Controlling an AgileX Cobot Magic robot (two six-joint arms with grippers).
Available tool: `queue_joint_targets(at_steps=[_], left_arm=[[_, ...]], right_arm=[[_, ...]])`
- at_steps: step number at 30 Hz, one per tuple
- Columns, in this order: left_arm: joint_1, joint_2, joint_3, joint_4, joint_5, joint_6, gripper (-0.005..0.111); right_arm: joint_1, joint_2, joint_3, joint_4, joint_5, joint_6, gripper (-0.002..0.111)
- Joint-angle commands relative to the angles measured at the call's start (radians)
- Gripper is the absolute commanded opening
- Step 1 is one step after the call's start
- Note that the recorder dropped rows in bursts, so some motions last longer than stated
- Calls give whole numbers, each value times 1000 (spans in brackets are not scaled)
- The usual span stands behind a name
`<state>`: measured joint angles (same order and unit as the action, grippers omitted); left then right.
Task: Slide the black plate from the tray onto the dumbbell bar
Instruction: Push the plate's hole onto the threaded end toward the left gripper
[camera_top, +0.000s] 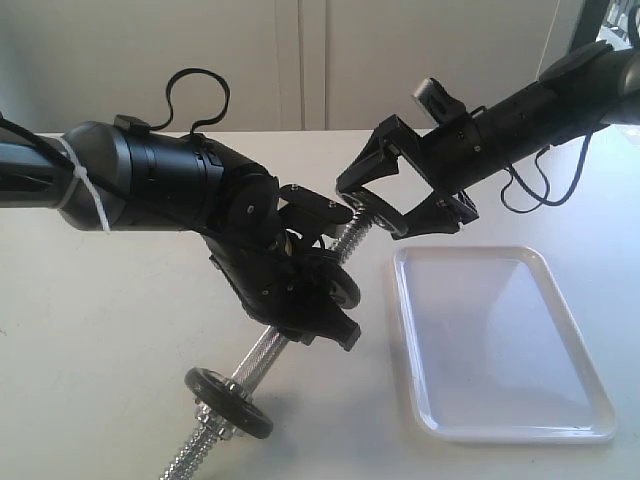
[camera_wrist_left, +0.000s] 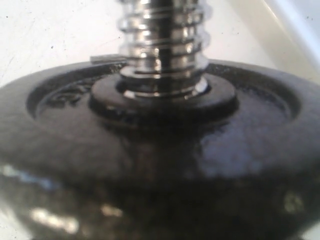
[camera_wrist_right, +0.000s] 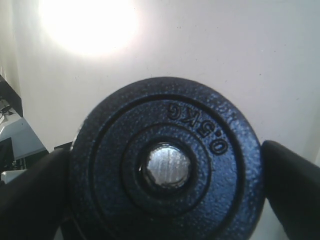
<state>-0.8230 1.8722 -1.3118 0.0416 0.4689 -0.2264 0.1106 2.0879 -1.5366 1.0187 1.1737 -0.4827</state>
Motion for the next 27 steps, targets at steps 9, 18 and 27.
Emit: queue_joint_targets(at_steps=[9,18,27], left_arm=[[-5,-61,-23,-19,-136,-8,0],[-5,-61,-23,-19,-166,-8,0],[-5,-61,-23,-19,-166,-6,0]], right_arm=[[10,-10,27,150,47,-18,0],[10,-10,79,180,47,-38,0],[10,-10,83,178,47,-38,0]])
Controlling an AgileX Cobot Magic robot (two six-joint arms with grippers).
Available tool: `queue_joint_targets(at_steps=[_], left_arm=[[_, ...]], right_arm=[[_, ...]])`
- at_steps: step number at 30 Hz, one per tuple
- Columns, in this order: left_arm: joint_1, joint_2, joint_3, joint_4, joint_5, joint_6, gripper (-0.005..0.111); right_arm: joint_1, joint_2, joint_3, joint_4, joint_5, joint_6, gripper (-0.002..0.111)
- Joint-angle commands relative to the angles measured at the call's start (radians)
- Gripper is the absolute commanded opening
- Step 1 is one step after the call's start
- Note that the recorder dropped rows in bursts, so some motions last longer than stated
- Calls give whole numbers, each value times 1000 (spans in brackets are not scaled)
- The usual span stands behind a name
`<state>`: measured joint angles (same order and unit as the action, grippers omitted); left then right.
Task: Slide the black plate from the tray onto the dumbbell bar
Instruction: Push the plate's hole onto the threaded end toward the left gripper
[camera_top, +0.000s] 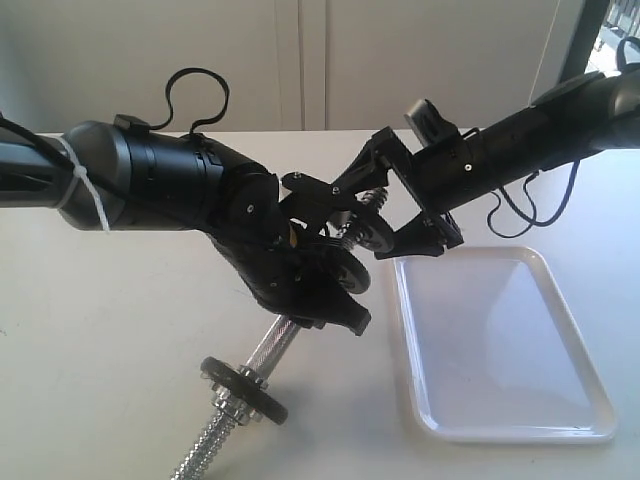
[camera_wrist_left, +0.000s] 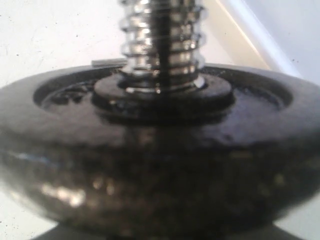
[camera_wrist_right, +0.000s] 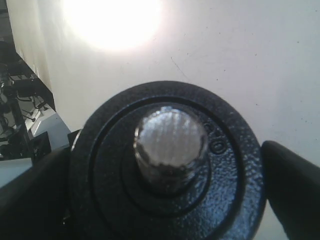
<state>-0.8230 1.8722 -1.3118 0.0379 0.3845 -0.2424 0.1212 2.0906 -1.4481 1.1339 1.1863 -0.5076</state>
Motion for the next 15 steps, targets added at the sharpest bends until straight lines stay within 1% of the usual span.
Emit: queue_joint_targets(at_steps=[1,6,8,10,11,15], left_arm=[[-5,-61,-23,-15,-82,10,0],[-5,-61,-23,-15,-82,10,0],[-5,-61,-23,-15,-82,10,0],[-5,-61,-23,-15,-82,10,0],[-5,-61,-23,-15,-82,10,0],[-5,-61,-23,-15,-82,12,0]], right_arm=[[-1,-13,-5,63,35,-15,0],[-1,-13,-5,67,35,-72,1],[-1,-13,-5,72,35,-72,5],[-1,-13,-5,72,35,-73,14],[-1,-13,-5,72,35,-73,21],[-1,-13,-5,72,35,-74,56]])
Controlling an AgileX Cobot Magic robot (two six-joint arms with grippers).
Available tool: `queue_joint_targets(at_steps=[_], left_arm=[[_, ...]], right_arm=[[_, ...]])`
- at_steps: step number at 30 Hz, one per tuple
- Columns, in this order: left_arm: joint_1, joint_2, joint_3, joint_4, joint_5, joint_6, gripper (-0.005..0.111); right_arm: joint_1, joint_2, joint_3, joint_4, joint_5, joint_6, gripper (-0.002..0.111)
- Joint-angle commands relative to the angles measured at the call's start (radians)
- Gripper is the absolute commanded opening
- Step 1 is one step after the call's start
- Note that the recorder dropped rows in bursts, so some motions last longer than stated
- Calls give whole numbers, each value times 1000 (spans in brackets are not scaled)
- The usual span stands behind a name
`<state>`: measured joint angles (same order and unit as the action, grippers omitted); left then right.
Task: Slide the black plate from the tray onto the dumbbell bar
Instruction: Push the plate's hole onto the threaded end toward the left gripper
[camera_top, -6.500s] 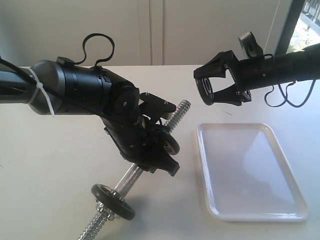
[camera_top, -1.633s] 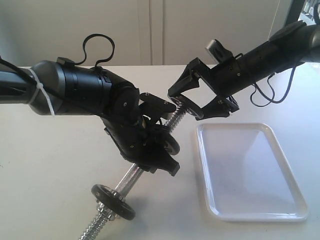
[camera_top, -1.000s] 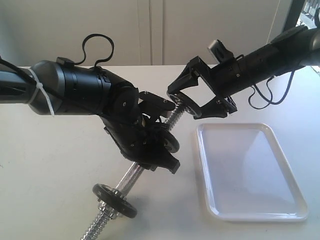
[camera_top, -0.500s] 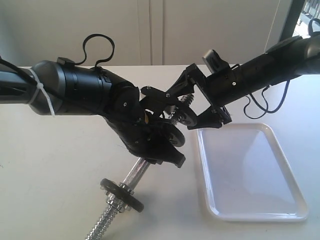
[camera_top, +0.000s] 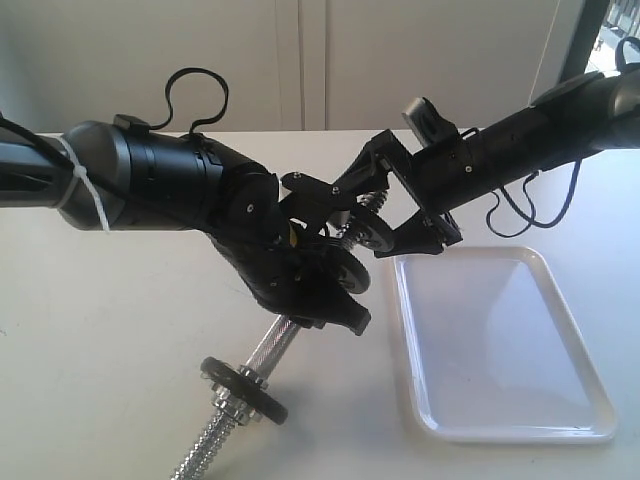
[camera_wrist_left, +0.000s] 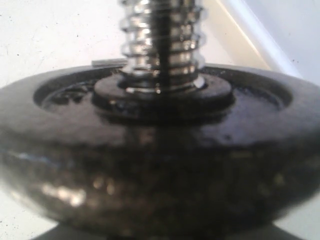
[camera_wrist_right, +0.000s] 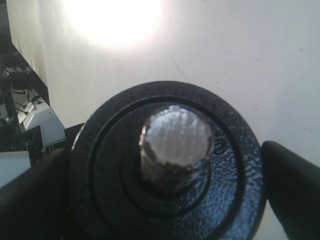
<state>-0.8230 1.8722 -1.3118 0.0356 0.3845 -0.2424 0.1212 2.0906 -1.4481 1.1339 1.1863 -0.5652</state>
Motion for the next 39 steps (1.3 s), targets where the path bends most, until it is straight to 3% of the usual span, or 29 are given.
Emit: queue_joint_targets(at_steps=[1,3,7,39], left_arm=[[-5,-61,-23,-13,-82,12,0],[-5,-61,-23,-13,-82,12,0],[-5,-61,-23,-13,-82,12,0],[-5,-61,-23,-13,-80,12,0]], right_arm=[[-1,-13,-5,72,35,-28,63],[-1,-13,-5,72,35,-52,78],[-1,-13,-5,72,35,-60,90],[-1,-15,-5,106,35,-138,90]])
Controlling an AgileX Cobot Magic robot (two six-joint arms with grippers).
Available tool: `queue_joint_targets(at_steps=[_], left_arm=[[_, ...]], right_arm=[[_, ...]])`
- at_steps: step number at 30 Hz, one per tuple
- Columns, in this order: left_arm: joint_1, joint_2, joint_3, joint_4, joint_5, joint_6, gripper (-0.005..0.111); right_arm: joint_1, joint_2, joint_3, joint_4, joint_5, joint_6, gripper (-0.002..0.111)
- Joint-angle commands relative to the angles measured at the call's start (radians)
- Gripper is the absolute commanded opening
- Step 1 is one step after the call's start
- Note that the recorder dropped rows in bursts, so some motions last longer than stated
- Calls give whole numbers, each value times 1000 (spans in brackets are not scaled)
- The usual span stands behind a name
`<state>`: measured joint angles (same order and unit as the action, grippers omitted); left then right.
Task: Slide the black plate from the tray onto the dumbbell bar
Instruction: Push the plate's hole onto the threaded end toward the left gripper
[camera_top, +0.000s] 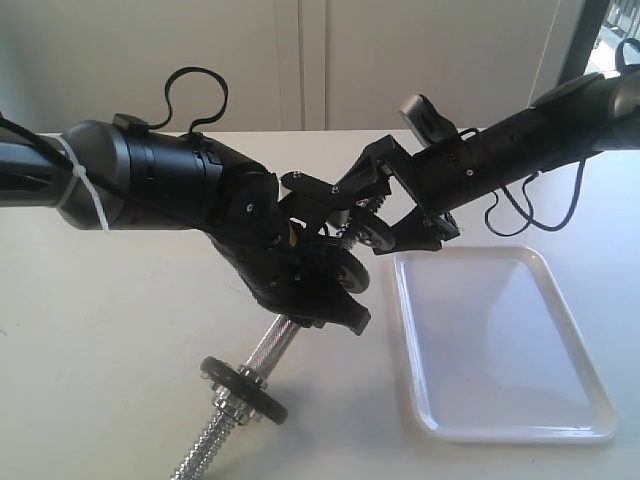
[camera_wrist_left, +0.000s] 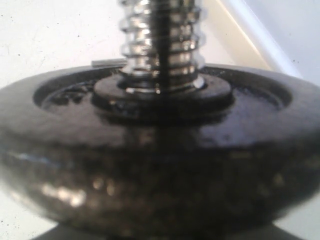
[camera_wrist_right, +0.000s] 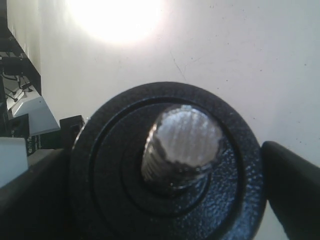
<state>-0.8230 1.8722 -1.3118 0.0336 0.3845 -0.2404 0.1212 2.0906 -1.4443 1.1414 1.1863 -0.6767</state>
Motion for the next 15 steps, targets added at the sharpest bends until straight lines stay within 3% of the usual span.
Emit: queue_joint_targets(at_steps=[1,6,15], left_arm=[[-5,-61,-23,-11,-80,10,0],[-5,-61,-23,-11,-80,10,0],[-5,-61,-23,-11,-80,10,0]], right_arm=[[-1,-15,-9,99,35,-26,90],[-1,-15,-9,99,35,-26,105],[-3,-15,-9,95,35,-40,105]])
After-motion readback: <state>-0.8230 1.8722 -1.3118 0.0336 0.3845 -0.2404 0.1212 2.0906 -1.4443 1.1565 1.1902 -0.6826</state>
